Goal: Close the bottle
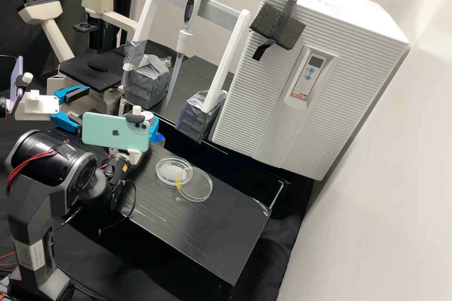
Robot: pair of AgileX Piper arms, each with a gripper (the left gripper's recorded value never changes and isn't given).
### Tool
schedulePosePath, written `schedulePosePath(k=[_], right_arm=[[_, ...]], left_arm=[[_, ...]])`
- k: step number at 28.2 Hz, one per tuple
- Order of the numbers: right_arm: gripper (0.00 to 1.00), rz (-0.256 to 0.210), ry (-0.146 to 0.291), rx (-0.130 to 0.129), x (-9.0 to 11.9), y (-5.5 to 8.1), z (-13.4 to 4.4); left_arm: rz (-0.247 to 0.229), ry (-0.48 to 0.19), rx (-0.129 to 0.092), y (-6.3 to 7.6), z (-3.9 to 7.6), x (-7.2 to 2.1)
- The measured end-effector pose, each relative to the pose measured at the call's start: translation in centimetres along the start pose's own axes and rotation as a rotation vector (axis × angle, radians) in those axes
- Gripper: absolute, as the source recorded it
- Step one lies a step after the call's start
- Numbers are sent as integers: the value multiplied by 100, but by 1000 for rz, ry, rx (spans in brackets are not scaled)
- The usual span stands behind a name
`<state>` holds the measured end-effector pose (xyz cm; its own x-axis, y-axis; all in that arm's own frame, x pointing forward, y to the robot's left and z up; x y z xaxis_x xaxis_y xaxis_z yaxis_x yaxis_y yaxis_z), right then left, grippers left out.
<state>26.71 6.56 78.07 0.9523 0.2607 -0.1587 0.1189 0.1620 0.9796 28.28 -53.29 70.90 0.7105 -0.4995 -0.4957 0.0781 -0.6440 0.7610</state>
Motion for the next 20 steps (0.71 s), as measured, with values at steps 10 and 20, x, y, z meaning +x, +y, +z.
schedulePosePath(k=[10,20], right_arm=[[0,0,-7,-12,35,-8,19],[0,-16,-19,-9,47,-52,55]], left_arm=[[-6,2,-4,-17,4,-14],[-6,2,-4,-17,4,-14]])
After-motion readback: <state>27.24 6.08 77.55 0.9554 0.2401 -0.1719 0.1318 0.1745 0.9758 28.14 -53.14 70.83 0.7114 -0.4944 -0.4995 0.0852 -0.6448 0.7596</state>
